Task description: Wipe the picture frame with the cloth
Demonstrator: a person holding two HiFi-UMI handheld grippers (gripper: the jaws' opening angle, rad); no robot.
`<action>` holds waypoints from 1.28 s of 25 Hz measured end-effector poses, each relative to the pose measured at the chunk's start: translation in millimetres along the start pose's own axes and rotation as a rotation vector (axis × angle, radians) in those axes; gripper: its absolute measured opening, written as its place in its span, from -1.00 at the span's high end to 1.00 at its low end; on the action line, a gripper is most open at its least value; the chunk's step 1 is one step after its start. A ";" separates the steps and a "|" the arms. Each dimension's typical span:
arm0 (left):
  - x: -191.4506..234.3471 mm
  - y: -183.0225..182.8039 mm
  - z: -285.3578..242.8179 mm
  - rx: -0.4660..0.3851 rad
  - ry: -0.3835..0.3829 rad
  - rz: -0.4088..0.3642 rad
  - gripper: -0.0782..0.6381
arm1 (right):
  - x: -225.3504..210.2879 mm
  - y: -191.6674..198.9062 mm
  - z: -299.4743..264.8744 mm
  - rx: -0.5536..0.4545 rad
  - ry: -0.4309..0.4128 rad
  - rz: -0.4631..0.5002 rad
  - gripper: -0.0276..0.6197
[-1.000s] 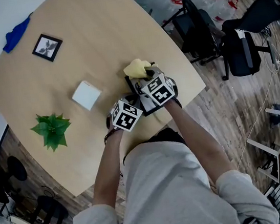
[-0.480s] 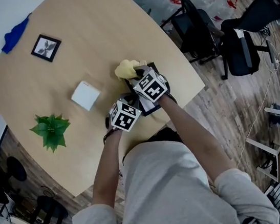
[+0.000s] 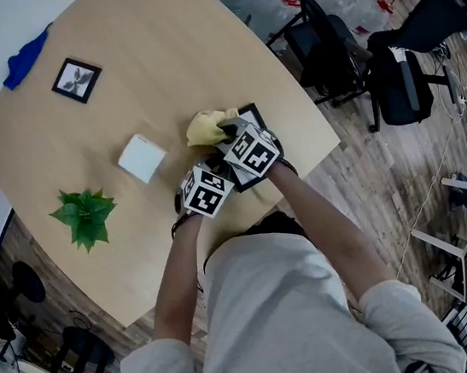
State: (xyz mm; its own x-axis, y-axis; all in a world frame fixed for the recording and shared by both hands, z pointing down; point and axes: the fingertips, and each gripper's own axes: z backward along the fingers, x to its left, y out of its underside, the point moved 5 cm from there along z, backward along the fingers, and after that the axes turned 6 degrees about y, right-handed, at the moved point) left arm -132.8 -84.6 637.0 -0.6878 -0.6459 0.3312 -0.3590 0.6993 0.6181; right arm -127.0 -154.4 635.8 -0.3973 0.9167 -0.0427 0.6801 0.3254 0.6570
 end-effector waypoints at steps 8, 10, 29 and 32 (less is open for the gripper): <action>0.1 0.1 -0.2 0.010 -0.008 -0.022 0.64 | 11.6 15.5 14.5 0.030 -0.076 0.035 0.76; -0.7 -0.1 -0.2 0.015 -0.009 -0.030 0.64 | 11.1 20.6 17.9 0.034 -0.077 0.036 0.76; 2.2 0.3 -0.2 -0.007 0.001 -0.027 0.64 | 31.3 65.8 49.9 0.054 0.060 -0.124 0.76; 1.4 0.1 -0.1 0.000 -0.001 -0.031 0.64 | 44.8 74.9 57.3 0.063 0.055 -0.105 0.76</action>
State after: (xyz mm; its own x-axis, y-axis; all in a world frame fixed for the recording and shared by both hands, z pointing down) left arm -133.7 -85.5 637.6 -0.6769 -0.6672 0.3109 -0.3801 0.6786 0.6285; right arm -58.5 -75.7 640.0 -0.5006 0.8631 -0.0662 0.6695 0.4345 0.6025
